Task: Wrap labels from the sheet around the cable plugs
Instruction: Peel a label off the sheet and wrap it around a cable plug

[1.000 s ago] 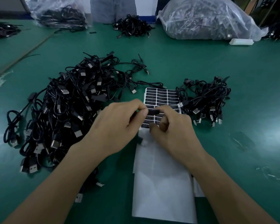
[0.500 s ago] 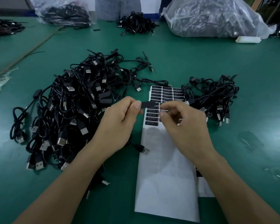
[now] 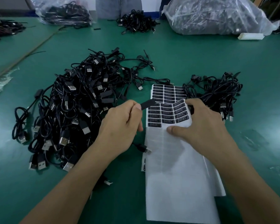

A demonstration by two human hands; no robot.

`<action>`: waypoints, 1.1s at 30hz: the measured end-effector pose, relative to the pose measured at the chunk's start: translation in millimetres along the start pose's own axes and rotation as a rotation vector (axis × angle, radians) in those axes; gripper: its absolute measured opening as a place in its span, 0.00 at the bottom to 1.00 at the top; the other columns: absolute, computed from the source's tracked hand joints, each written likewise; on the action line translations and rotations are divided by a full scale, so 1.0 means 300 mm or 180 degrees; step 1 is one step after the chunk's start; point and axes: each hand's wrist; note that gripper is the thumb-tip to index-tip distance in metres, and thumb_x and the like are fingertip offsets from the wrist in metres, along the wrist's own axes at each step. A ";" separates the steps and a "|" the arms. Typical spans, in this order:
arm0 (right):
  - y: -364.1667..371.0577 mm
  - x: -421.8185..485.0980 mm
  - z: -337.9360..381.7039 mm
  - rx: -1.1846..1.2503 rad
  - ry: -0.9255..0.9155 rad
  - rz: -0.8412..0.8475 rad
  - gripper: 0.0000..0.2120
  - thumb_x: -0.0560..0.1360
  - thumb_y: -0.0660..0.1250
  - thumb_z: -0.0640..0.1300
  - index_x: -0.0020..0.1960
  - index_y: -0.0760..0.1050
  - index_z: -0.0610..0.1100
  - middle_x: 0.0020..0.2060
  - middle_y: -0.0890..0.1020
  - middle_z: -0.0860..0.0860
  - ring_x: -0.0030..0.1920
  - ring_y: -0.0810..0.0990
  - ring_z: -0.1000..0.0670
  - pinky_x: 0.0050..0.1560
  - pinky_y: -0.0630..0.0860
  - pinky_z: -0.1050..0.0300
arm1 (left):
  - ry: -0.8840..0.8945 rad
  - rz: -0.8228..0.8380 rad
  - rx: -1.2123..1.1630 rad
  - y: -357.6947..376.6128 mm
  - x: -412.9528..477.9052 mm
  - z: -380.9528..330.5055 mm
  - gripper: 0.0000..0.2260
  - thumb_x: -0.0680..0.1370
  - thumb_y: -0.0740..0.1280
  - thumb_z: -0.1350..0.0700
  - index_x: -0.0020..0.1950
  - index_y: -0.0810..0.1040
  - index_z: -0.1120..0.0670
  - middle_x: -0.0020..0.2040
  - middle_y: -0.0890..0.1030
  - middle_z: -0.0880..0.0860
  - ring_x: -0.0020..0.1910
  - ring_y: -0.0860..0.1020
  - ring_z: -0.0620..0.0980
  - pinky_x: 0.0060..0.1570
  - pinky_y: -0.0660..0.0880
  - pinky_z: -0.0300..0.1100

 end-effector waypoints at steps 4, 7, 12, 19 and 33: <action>0.010 0.004 0.007 0.0775 -0.0122 -0.0072 0.38 0.69 0.79 0.48 0.71 0.63 0.60 0.55 0.78 0.53 0.59 0.75 0.46 0.53 0.73 0.50 | -0.0045 -0.0023 -0.0172 -0.002 -0.002 -0.007 0.18 0.77 0.50 0.41 0.36 0.72 0.46 0.33 0.81 0.46 0.30 0.78 0.47 0.37 0.74 0.48; 0.013 0.012 0.021 0.1437 -0.0092 0.0124 0.19 0.71 0.77 0.45 0.60 0.78 0.47 0.51 0.85 0.48 0.50 0.83 0.42 0.49 0.81 0.42 | -0.0021 -0.0014 -0.0311 -0.004 -0.011 -0.015 0.19 0.77 0.51 0.38 0.37 0.73 0.48 0.36 0.82 0.47 0.33 0.78 0.50 0.39 0.76 0.55; 0.001 0.011 0.027 0.2487 0.0165 0.0460 0.05 0.75 0.72 0.40 0.41 0.81 0.40 0.36 0.86 0.45 0.32 0.84 0.47 0.29 0.81 0.54 | 0.0059 0.0058 -0.0023 -0.006 -0.017 -0.030 0.22 0.70 0.64 0.34 0.42 0.69 0.53 0.39 0.81 0.41 0.34 0.78 0.46 0.39 0.78 0.56; 0.028 0.022 0.024 0.2801 0.0236 0.0827 0.07 0.75 0.71 0.37 0.53 0.80 0.38 0.43 0.87 0.44 0.40 0.86 0.45 0.39 0.82 0.52 | 0.0070 0.0006 0.0039 -0.001 -0.017 -0.025 0.21 0.67 0.74 0.40 0.40 0.63 0.47 0.44 0.81 0.34 0.38 0.81 0.39 0.37 0.79 0.52; 0.066 0.015 0.028 0.3033 -0.0168 0.0684 0.10 0.74 0.71 0.31 0.50 0.82 0.44 0.44 0.88 0.46 0.43 0.87 0.45 0.40 0.83 0.54 | 0.0099 -0.0021 0.0074 0.003 -0.018 -0.034 0.19 0.68 0.74 0.42 0.42 0.66 0.49 0.44 0.82 0.33 0.38 0.81 0.37 0.36 0.80 0.53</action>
Point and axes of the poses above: each hand's wrist, its own x-axis towards the middle knuckle, its own y-axis out of the palm, z = x × y
